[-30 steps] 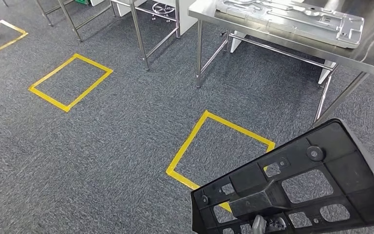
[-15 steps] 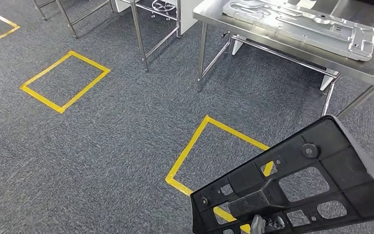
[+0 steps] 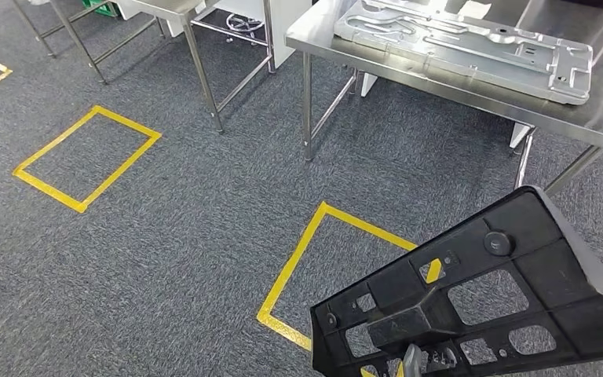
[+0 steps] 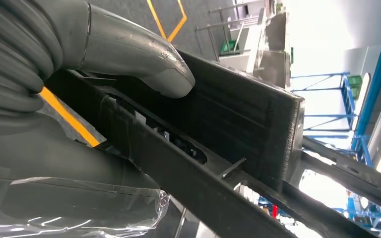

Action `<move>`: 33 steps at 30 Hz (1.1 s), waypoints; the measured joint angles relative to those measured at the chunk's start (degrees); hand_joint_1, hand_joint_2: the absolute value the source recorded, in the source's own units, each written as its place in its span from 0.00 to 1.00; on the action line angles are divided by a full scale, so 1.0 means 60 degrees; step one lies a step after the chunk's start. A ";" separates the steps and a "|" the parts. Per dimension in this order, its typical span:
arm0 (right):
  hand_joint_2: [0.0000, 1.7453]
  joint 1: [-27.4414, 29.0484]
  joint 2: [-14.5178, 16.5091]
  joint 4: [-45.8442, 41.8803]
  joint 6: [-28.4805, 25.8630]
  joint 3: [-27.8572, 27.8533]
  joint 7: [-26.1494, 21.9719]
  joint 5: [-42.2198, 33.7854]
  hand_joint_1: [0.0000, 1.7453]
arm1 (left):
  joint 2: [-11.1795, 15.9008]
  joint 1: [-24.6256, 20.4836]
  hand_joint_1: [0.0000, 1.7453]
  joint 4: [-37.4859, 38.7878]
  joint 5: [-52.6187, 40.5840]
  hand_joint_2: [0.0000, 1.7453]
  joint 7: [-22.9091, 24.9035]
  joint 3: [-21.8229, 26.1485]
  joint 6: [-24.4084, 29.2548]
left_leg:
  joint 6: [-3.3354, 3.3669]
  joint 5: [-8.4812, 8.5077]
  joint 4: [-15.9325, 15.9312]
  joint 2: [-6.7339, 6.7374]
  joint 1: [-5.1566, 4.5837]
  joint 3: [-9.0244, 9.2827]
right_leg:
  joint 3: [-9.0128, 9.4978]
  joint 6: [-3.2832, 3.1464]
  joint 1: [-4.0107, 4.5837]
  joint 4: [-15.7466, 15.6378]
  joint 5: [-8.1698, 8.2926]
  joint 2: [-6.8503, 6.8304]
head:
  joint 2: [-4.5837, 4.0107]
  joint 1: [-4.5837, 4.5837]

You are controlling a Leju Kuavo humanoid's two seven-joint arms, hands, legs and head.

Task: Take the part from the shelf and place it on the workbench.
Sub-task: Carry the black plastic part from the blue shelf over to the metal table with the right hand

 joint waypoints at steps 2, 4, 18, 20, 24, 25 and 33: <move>1.00 0.0003 0.0001 0.0005 0.0016 0.0005 0.0009 -0.0006 1.00 | 0.0008 0.0053 0.00 0.0001 -0.0002 0.00 0.0005 0.0024 -0.0001 | -0.0026 -0.0377 -0.0061 -0.0009 0.0002 -0.0466 | 0.0317 0.0038 -0.0016 0.0001 -0.0244 0.0183 | 0.0000 -0.0005; 1.00 0.0001 0.0001 0.0016 0.0064 0.0006 0.0024 -0.0035 1.00 | 0.0026 0.0102 0.00 0.0001 -0.0002 0.00 0.0005 0.0056 -0.0001 | -0.0011 0.0351 -0.0948 -0.0150 0.0004 -0.0588 | 0.0642 0.0094 -0.0048 -0.0003 -0.0509 0.0354 | 0.0000 -0.0010; 1.00 -0.0073 0.0016 0.0105 -0.0027 0.0073 0.0016 0.0010 1.00 | 0.0024 0.0141 0.00 0.0001 0.0001 0.00 0.0042 0.0117 -0.0032 | 0.0556 0.1243 -0.2811 -0.0073 -0.0017 0.0976 | -0.1115 0.0665 -0.0165 0.2096 -0.1516 -0.0091 | 0.0000 0.0051; 1.00 -0.0074 0.0016 0.0114 -0.0022 0.0072 0.0013 0.0010 1.00 | 0.0021 0.0136 0.00 0.0003 0.0002 0.00 0.0046 0.0122 -0.0045 | 0.0528 0.0939 -0.2822 -0.0009 -0.0021 0.1389 | -0.1078 0.0596 -0.0134 0.1087 -0.0469 -0.0172 | -0.0001 0.0062; 1.00 -0.0073 0.0018 0.0156 -0.0090 0.0097 0.0013 0.0090 1.00 | 0.0013 0.0085 0.00 0.0008 0.0002 0.00 0.0061 0.0131 -0.0048 | 0.0267 0.0578 -0.2805 0.0027 -0.0025 0.1908 | -0.0845 0.0383 0.0011 0.0424 0.0426 -0.0225 | -0.0002 0.0101; 1.00 -0.0084 0.0020 0.0157 -0.0120 0.0115 0.0012 0.0122 1.00 | 0.0015 0.0051 0.00 0.0008 0.0002 0.00 0.0066 0.0131 -0.0048 | 0.0199 0.0608 -0.2668 0.0033 -0.0003 0.1958 | -0.0709 0.0320 0.0001 0.0363 0.0395 -0.0192 | -0.0001 0.0104; 1.00 -0.0232 0.0016 0.0169 -0.1517 0.0246 0.0421 0.0858 1.00 | 0.0073 0.0029 0.00 0.0008 -0.0045 0.00 0.0097 0.0143 -0.0127 | 0.0011 -0.0238 -0.0282 -0.0006 0.0035 -0.0194 | 0.0203 0.0152 -0.0099 0.0065 -0.0159 0.0005 | 0.0000 -0.0009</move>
